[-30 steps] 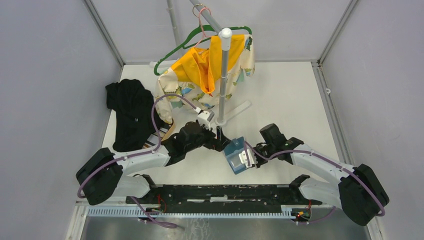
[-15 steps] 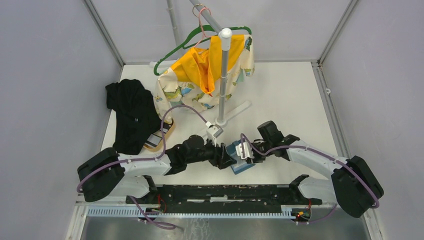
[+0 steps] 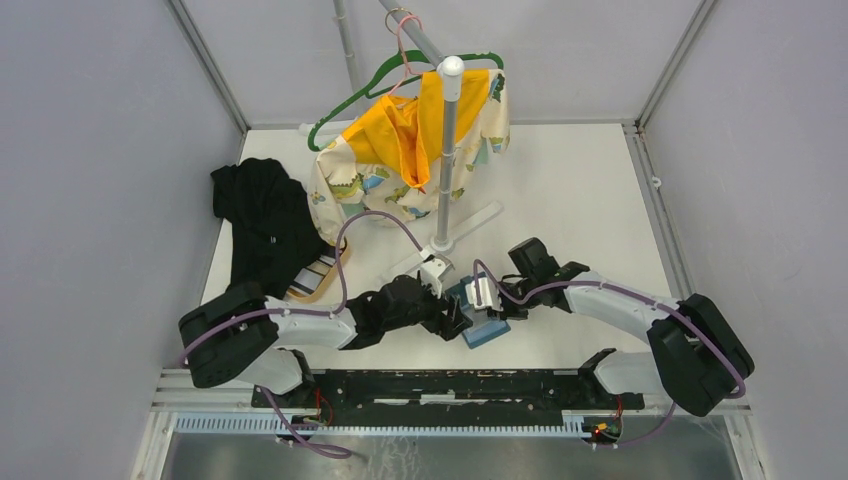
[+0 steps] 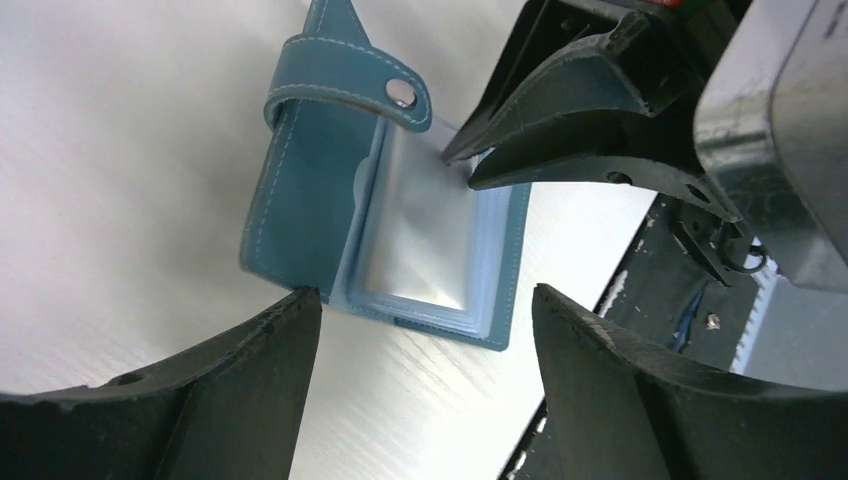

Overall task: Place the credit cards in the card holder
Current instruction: Turn over the card holder at the center of the board.

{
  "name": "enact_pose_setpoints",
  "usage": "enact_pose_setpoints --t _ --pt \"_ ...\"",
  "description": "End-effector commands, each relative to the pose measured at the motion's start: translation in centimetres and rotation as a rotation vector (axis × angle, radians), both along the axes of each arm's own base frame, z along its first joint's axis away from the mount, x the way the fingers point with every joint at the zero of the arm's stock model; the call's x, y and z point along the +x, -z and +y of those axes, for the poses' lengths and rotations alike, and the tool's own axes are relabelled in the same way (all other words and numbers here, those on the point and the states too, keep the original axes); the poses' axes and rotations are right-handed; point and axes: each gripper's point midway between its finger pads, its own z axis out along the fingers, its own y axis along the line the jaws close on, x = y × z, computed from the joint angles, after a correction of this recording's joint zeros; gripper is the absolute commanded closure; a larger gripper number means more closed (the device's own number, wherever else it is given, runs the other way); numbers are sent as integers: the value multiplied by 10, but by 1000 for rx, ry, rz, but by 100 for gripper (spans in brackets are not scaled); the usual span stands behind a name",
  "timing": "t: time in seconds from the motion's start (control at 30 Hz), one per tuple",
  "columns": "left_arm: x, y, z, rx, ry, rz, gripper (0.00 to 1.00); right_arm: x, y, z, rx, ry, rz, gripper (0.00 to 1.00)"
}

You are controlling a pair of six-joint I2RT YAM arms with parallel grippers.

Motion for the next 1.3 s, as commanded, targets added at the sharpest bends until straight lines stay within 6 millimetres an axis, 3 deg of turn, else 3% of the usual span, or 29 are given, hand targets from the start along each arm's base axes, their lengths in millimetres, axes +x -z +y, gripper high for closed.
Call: enact_pose_setpoints --t 0.0,0.13,0.27,0.87,1.27 --pt "13 -7 -5 -21 15 -133 16 13 -6 1 -12 46 -23 80" --pt "16 -3 -7 -13 32 -174 15 14 -11 4 10 61 -21 90" --pt "19 4 -10 14 47 -193 14 18 -17 8 44 86 -23 93" --pt "23 22 -24 51 61 -157 19 23 -13 10 60 173 60 92" --pt "18 34 -27 111 37 -152 31 25 -12 10 61 194 97 91"
